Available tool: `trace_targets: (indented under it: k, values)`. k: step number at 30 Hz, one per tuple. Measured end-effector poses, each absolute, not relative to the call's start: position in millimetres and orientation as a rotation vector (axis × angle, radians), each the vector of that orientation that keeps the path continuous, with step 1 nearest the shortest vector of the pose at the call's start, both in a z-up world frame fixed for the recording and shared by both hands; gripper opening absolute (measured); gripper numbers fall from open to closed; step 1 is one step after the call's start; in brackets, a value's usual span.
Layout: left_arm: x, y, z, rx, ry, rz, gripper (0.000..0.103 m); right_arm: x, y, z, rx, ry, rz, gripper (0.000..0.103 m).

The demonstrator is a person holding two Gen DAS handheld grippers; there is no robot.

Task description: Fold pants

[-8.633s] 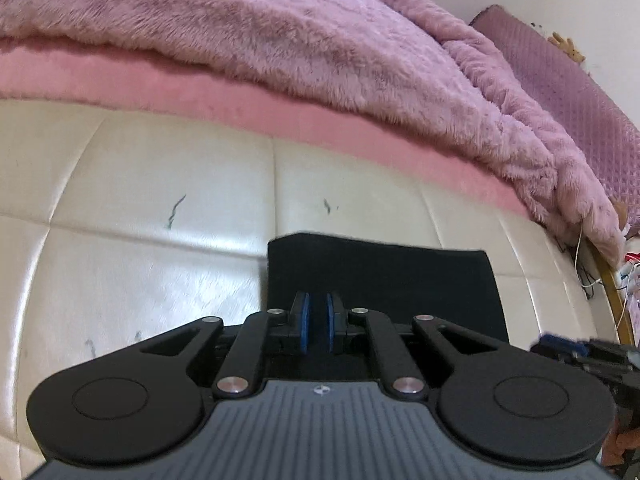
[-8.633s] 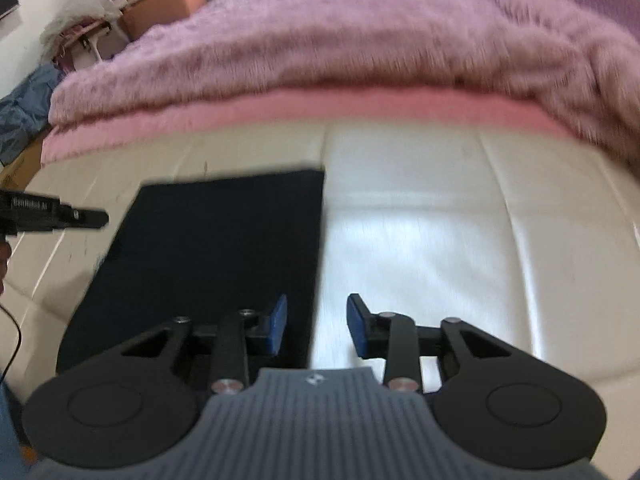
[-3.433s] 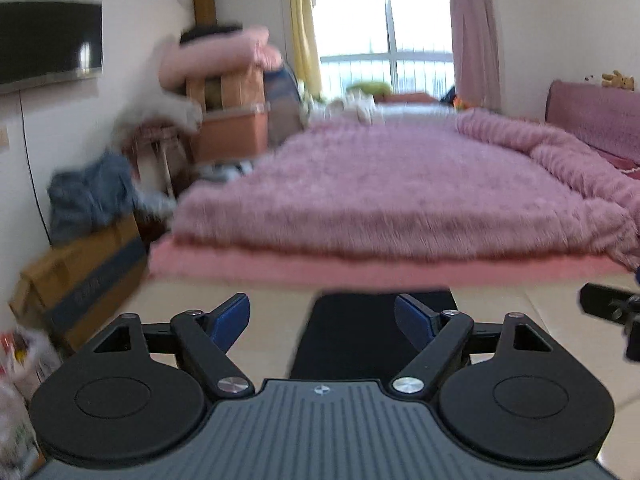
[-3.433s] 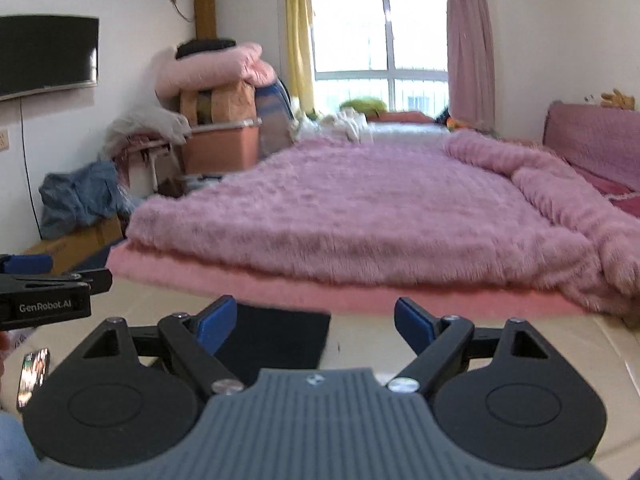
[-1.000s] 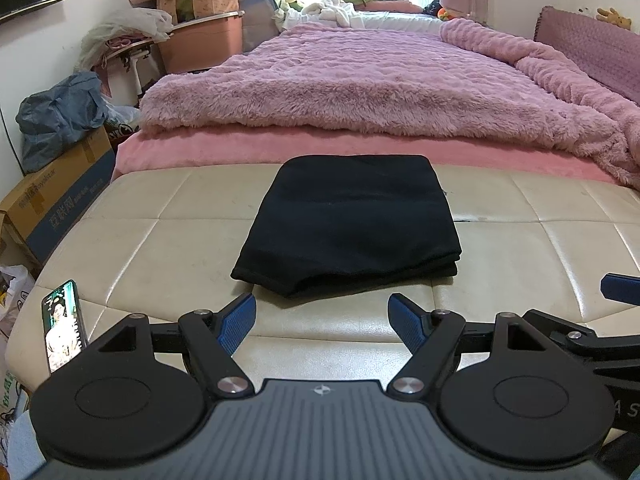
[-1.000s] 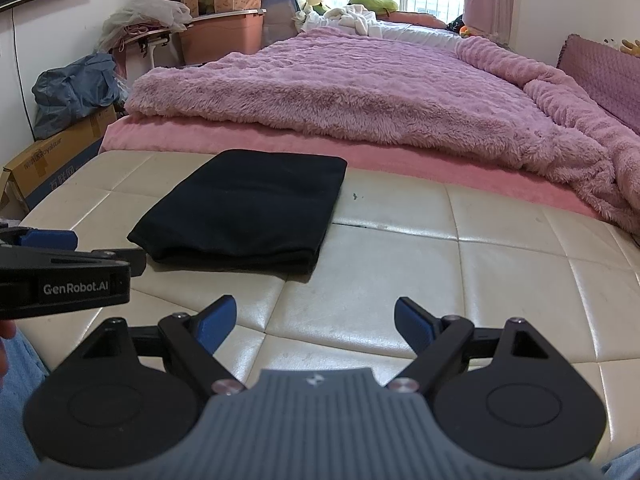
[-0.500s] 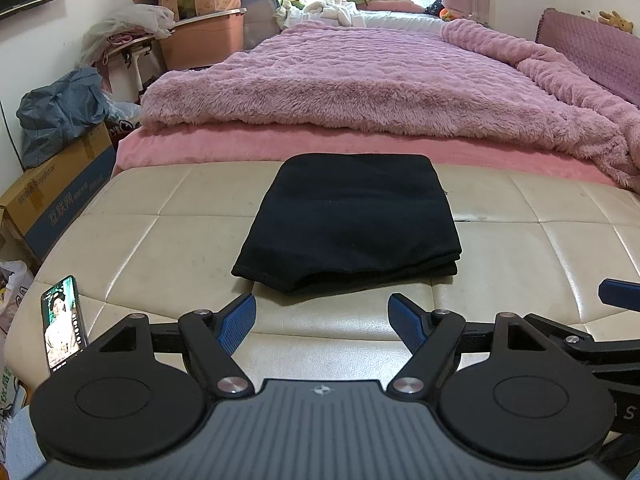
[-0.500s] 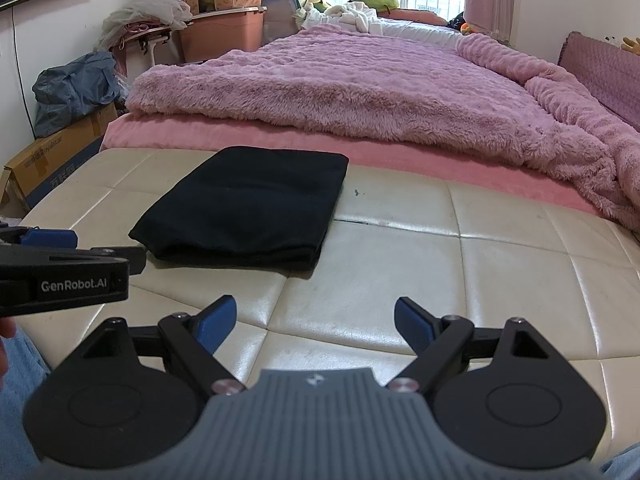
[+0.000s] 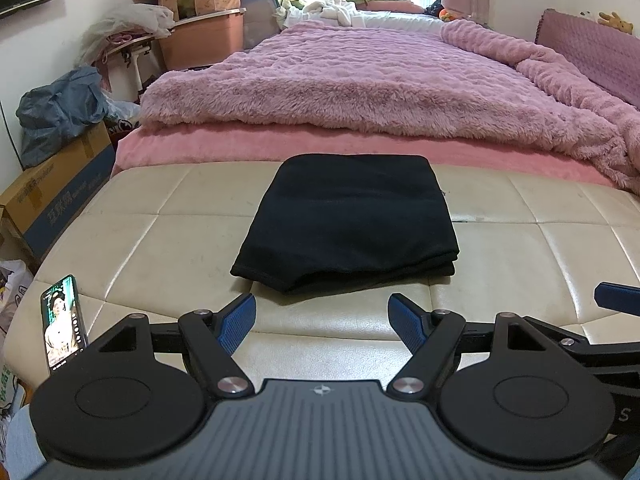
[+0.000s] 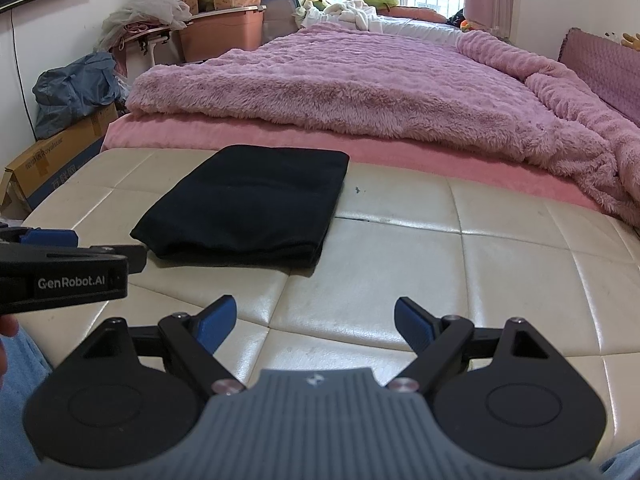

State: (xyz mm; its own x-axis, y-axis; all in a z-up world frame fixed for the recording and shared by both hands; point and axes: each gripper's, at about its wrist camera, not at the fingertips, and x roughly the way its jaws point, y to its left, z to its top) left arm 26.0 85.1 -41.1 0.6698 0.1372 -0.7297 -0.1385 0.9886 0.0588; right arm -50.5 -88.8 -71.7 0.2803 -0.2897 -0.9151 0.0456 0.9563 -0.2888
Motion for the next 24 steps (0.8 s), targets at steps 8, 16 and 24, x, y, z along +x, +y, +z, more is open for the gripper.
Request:
trace_targets:
  k: [8, 16, 24]
  values:
    - [23.7, 81.6, -40.6, 0.004, 0.818, 0.155, 0.088, -50.9, -88.2, -71.4, -0.218, 1.273, -0.227, 0.082]
    - [22.7, 83.0, -38.9, -0.011, 0.817, 0.164, 0.088, -52.7, -88.6, -71.2, -0.216, 1.276, -0.228, 0.082]
    - [23.5, 82.1, -38.0, -0.008, 0.821, 0.158, 0.089, -52.4, -89.5, -71.5, -0.216, 1.277, -0.226, 0.082]
